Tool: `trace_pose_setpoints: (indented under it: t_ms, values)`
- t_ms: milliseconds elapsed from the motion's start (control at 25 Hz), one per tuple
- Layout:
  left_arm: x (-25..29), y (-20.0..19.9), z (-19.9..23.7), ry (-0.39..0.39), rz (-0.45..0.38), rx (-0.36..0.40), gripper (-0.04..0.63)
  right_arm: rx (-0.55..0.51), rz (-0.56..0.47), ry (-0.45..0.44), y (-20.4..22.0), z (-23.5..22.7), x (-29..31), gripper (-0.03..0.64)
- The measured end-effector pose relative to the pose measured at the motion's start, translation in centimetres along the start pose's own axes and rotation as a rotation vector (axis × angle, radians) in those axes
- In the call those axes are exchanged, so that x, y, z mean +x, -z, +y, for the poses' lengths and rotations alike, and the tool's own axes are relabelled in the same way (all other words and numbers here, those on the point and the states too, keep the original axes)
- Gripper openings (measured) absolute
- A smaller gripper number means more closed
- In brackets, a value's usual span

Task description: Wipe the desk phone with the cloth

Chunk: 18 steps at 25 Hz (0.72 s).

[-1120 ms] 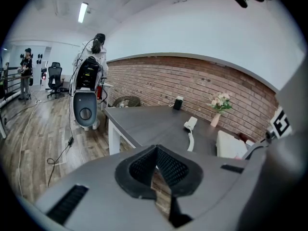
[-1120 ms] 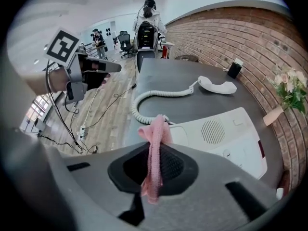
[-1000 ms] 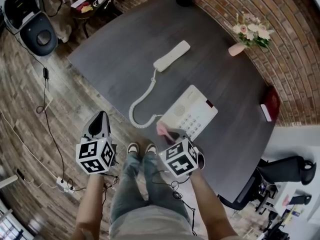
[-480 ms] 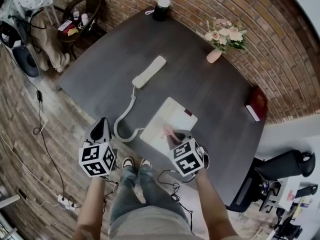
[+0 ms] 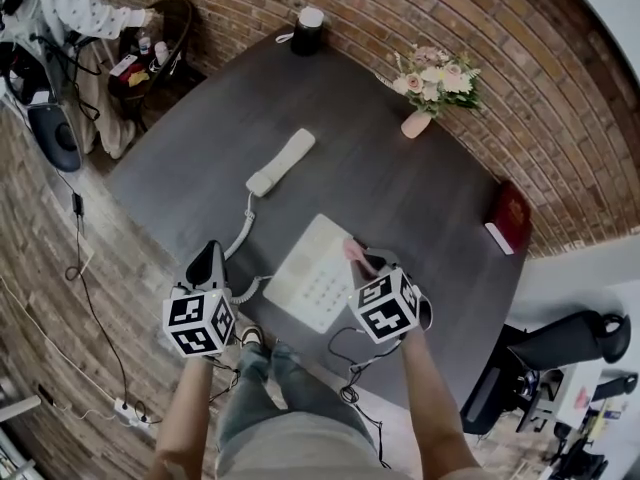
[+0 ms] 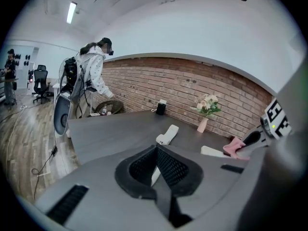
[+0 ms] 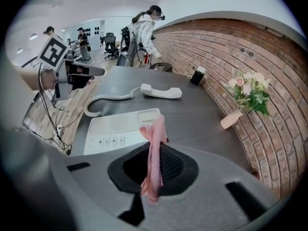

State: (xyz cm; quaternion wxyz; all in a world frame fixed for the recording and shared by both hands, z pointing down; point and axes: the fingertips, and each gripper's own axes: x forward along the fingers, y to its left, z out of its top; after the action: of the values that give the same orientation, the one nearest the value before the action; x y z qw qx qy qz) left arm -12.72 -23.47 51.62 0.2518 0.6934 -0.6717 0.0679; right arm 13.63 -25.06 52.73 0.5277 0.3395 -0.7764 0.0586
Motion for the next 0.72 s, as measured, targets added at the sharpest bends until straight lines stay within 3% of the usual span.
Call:
trace_pose_setpoints:
  t_ms: [360, 720]
  values:
    - [1.0, 0.3, -0.8, -0.007, 0.013, 0.005, 0.003, -0.073, 0.017, 0.006, 0.4, -1.4, 1.5, 0.02]
    - [0.7, 1.4, -0.2, -0.001, 0.039, 0.014, 0.003, -0.066, 0.032, -0.038, 1.1, 0.5, 2.5, 0.02]
